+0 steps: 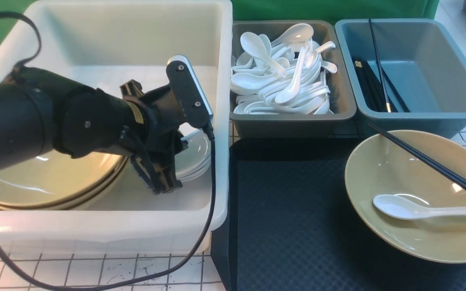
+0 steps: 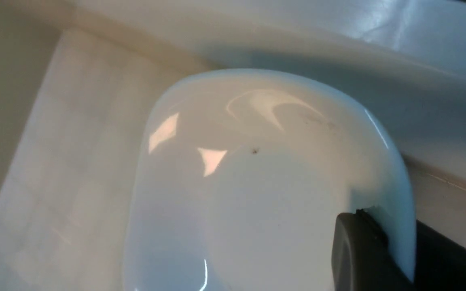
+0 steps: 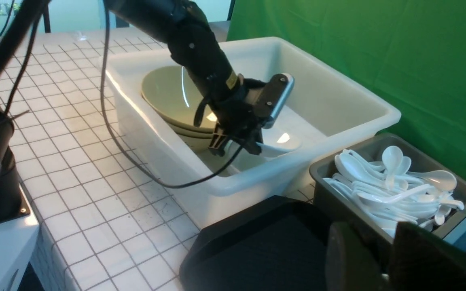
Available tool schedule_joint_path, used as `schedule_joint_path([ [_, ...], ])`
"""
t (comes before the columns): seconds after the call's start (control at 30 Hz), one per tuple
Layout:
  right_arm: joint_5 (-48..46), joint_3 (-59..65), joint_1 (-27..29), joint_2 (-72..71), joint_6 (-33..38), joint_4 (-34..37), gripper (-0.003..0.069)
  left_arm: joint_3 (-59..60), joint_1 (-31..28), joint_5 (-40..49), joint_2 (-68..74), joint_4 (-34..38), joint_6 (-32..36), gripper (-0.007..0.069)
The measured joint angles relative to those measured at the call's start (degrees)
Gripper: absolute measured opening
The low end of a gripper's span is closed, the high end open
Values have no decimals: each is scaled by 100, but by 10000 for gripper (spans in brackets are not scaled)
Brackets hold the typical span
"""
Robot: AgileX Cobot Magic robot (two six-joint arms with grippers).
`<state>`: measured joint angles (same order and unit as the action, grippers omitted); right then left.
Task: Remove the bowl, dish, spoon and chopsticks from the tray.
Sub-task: Use the left arm to put the plate into the large storage box on the left
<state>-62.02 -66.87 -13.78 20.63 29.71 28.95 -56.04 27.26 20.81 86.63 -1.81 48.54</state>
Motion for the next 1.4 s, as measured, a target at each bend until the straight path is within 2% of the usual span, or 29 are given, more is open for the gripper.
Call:
schedule_joint_path([
  [0.17, -5, 0, 0, 0, 0, 1, 163, 0, 0, -117, 119, 242, -8, 15],
  [0.33, -5, 0, 0, 0, 0, 14, 163, 0, 34, -294, 119, 1095, -356, 15],
  [0.43, -5, 6, 0, 0, 0, 17, 163, 0, 34, -417, 138, 1363, -589, 15],
  [0.67, -40, 17, 0, 2, 6, 17, 165, 0, 34, -408, 293, 1458, -1029, 15],
  [0.93, 14, 17, 0, 2, 7, 17, 171, 0, -26, -276, 338, 944, -1631, 15],
  [1.07, 460, 17, 0, 14, 3, 49, 172, 0, -49, -226, 338, 181, -2250, 15],
  [1.17, 674, 23, 0, 133, 26, 240, 172, 0, -49, -171, 338, -197, -2579, 15],
  [1.4, 852, 29, 0, 1066, 421, 782, 172, 0, -49, -182, 338, -577, -3039, 15],
])
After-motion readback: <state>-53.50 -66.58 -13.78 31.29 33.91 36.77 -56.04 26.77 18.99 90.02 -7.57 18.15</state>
